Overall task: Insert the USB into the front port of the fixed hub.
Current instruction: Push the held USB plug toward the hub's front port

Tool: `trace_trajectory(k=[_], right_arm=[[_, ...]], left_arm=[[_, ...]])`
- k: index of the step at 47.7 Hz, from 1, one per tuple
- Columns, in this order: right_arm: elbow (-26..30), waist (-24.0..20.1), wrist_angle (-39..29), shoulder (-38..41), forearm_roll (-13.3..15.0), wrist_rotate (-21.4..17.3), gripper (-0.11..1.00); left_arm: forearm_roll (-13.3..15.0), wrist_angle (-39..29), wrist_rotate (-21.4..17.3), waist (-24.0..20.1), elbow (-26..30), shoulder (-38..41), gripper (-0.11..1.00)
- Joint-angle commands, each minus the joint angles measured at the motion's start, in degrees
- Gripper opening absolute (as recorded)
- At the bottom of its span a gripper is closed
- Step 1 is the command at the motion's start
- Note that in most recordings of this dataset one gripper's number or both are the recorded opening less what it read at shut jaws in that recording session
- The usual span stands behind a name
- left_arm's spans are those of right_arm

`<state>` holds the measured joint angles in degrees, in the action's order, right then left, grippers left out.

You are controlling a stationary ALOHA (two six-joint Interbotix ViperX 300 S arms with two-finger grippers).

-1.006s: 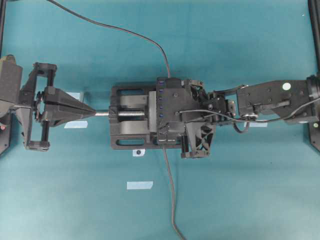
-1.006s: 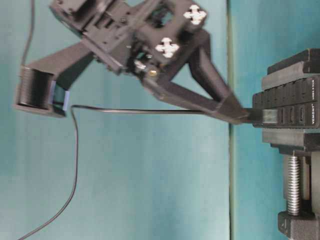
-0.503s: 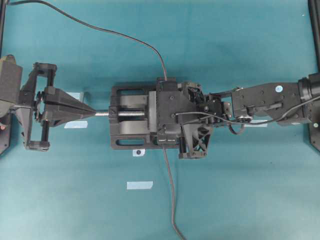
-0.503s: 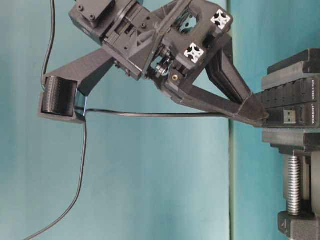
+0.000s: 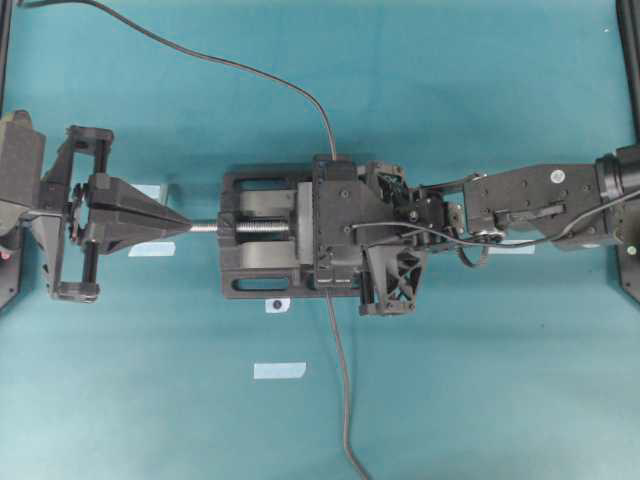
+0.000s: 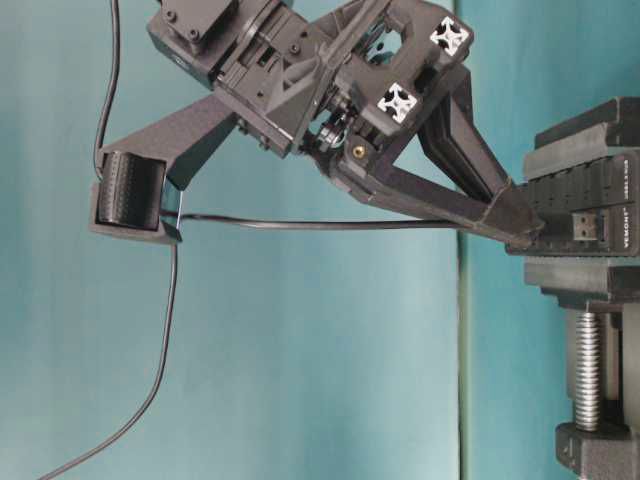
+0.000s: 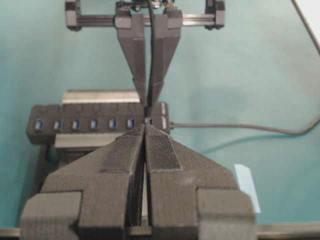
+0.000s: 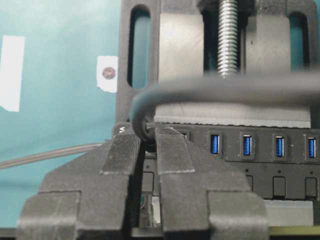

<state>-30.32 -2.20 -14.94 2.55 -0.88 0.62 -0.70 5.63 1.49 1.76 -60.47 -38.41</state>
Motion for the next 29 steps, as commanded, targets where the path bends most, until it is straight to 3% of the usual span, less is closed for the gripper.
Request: trace_trajectory(k=[1, 29], right_arm=[[0.70, -0.26, 0.26, -0.97, -0.09, -0.79, 0.06], [0.44, -0.35, 0.97, -0.35, -0.09, -2.37, 0.06]], left_arm=[[-0.09, 0.35, 0.09, 0.09, 0.62, -0.18, 0.00], [-0.09, 0.35, 0.09, 0.09, 0.53, -0.18, 0.00]])
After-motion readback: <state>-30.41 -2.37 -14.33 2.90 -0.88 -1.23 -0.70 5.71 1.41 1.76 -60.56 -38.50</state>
